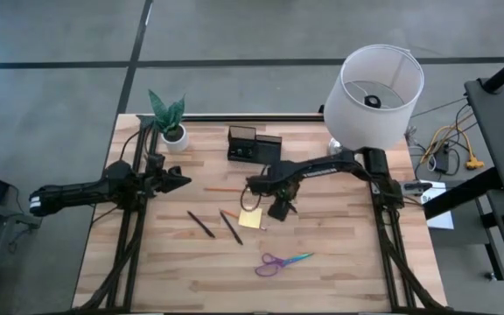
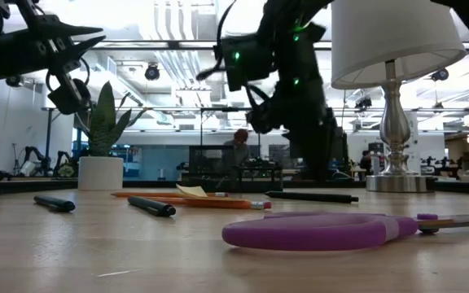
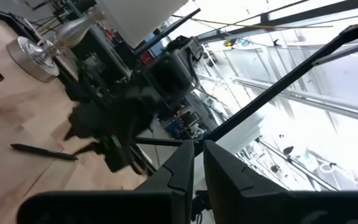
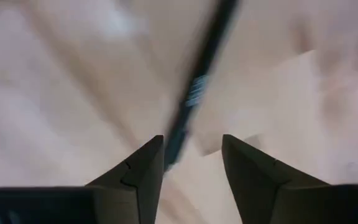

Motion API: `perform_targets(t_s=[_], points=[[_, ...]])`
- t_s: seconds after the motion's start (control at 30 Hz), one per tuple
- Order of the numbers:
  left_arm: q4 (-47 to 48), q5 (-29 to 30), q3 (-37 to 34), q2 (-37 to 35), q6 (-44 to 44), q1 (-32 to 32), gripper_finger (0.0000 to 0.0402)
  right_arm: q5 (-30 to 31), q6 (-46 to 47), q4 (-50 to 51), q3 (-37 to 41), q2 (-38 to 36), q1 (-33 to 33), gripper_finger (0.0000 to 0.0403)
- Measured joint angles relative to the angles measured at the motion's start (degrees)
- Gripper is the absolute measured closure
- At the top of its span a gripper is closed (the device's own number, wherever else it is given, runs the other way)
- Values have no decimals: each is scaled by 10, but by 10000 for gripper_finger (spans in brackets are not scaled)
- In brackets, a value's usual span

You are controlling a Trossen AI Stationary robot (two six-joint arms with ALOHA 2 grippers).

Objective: Pick and place office supplies into organizer
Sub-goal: Put the top yellow pencil into the black desk organizer

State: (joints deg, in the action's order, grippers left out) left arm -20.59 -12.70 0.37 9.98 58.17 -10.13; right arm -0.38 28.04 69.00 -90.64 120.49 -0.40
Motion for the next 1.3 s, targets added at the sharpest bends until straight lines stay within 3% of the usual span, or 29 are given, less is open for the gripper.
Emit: perform_targets(t_s=[0.2,0.4,0.57,0.73,0.83,0.97,1.13,1.23,1.3], points=[[0,0,0,0,15,0,382,6,27,-77,44,-59,22,241],[0,0,0,0,15,0,382,15,134,-200,178,-170,38,243],[0,3,0,0,10,0,382,19,208,-221,267,-235,35,243],[-40,119,0,4,-62,0,382,23,251,-232,294,-265,33,243],[-59,122,1,7,-86,0,382,37,267,-231,293,-265,34,243],[48,131,51,18,-129,0,392,55,270,-236,279,-266,33,243],[350,189,170,60,-241,0,401,77,264,-236,265,-266,22,243],[489,202,209,115,-237,0,401,77,259,-236,264,-266,5,243],[509,179,208,152,-200,0,401,78,260,-240,266,-266,-8,243]])
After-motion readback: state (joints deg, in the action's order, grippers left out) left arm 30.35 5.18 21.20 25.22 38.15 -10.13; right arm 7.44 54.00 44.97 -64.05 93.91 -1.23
